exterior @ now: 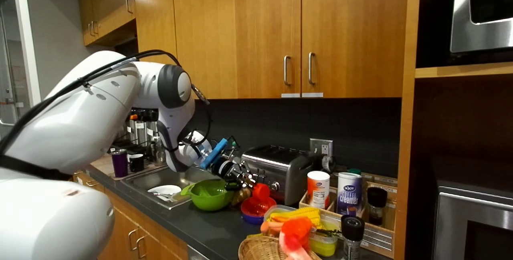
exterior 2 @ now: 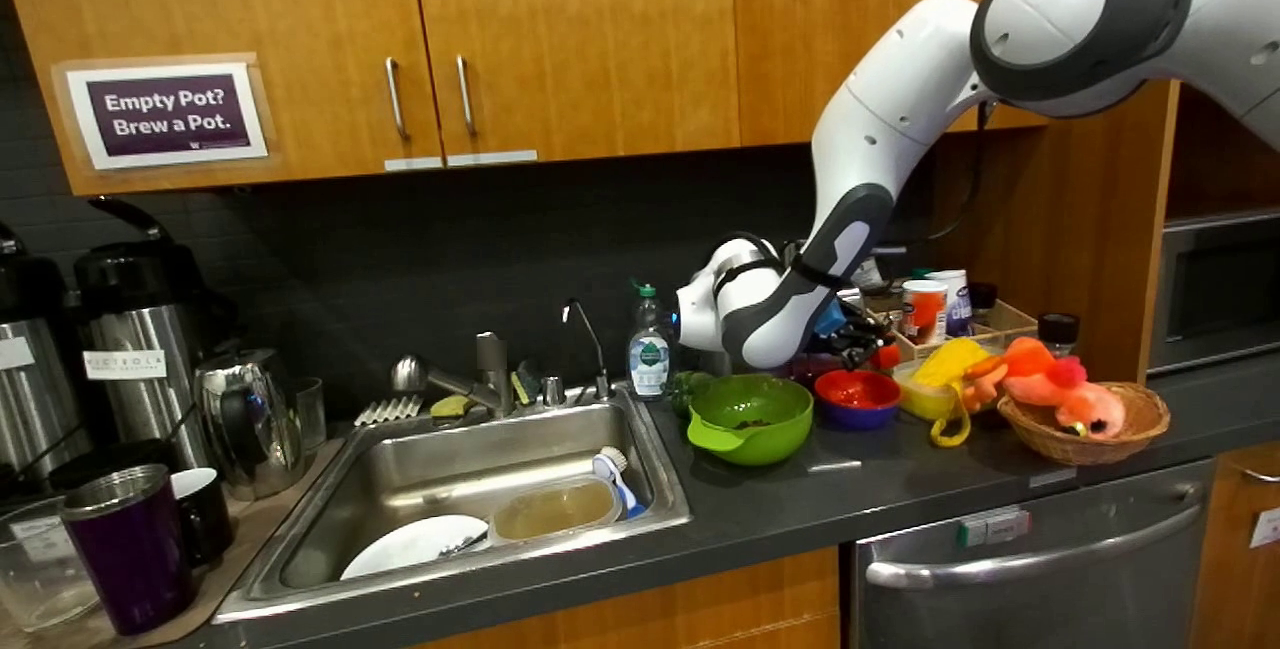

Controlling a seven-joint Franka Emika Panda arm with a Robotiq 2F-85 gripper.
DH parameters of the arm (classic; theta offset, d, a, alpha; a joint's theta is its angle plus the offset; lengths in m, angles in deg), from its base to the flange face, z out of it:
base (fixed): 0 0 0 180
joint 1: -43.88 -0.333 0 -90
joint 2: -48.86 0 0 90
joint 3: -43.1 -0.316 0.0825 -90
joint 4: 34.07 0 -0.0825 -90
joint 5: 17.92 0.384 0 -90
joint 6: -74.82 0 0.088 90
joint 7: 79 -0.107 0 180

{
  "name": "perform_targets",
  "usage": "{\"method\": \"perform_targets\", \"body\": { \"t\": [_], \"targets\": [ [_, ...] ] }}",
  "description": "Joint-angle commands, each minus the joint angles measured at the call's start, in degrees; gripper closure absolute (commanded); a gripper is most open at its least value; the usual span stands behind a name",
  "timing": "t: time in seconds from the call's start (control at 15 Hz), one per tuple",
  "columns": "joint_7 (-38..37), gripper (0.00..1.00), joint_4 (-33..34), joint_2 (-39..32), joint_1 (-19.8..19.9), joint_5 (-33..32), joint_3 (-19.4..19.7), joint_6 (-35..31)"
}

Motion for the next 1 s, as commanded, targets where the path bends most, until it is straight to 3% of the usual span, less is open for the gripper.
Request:
{"method": "perform_targets", "body": {
  "t": [0.0, 0.93],
  "targets": [
    [1.98, 0.96, 1.70, -1.46, -0.87, -2.19, -0.38, 3.17],
    [4.95, 0.96, 2.47, -4.11, -1.36, -6.38, -1.32, 5.98]
  ]
}}
